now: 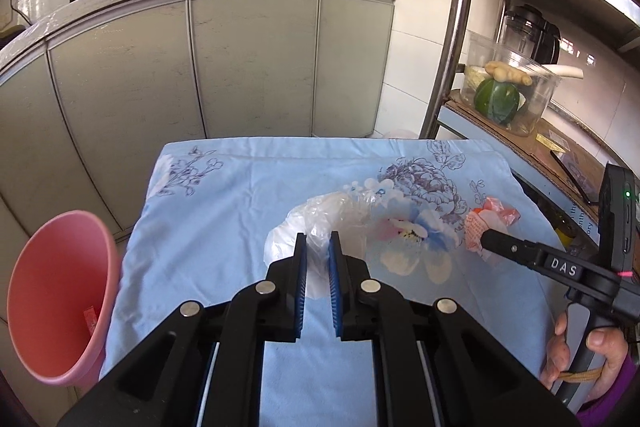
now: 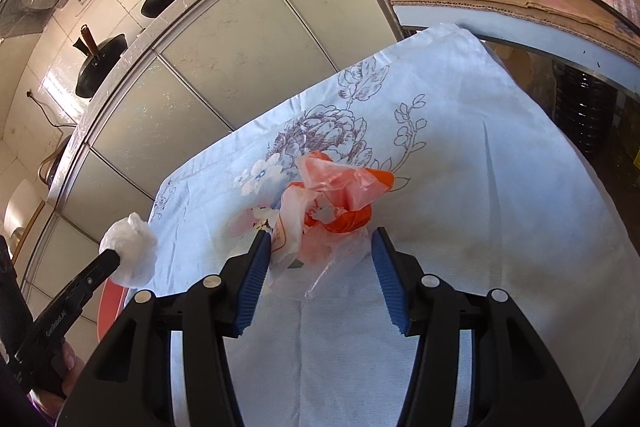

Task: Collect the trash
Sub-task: 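Carry the white bag and orange-and-white bag over the pink bin and release both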

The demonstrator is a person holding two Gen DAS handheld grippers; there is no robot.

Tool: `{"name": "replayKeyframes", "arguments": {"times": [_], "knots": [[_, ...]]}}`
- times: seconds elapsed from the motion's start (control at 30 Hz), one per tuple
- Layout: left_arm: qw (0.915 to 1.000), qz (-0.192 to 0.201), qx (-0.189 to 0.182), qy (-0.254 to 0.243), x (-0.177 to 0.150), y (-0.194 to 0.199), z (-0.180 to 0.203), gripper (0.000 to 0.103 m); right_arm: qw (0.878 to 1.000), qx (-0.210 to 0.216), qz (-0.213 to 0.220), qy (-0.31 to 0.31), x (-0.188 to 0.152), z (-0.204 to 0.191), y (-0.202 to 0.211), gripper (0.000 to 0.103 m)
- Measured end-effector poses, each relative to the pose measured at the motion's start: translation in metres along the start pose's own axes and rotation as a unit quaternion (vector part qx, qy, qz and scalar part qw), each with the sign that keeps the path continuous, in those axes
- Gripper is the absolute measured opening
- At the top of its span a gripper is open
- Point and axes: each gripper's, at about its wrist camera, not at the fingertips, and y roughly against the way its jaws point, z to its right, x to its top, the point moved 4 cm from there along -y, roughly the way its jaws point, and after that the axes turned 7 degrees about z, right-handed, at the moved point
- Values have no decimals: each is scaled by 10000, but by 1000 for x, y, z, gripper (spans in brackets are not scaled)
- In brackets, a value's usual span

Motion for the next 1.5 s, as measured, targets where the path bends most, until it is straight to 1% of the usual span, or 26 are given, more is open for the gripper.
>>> {"name": "replayKeyframes", "arguments": {"times": [0.13,0.27,0.33,0.5,0.8,0.93,1.17,1.5], "knots": [[9999,41,98,111,-6,11,-9,9,10000,25,47,67,1,-2,2,53],[9995,8,151,289,-12,18,-20,9,9996,-48,139,244,3,-8,4,53],[9993,-4,190,334,-14,19,-24,9,9989,-50,225,410,3,-14,9,53],[9987,7,297,412,-20,25,-33,9,9968,-8,280,753,-1,-31,16,53],[9974,111,415,574,-22,36,-46,10,9924,213,154,1205,-19,-66,21,53],[9966,162,456,670,-22,41,-53,10,9886,312,58,1469,-28,-83,20,53],[9951,278,614,727,-25,49,-63,10,9836,462,-59,1744,-41,-107,17,53],[9919,395,808,894,-27,60,-80,10,9732,658,-185,2197,-56,-142,12,53]]}}
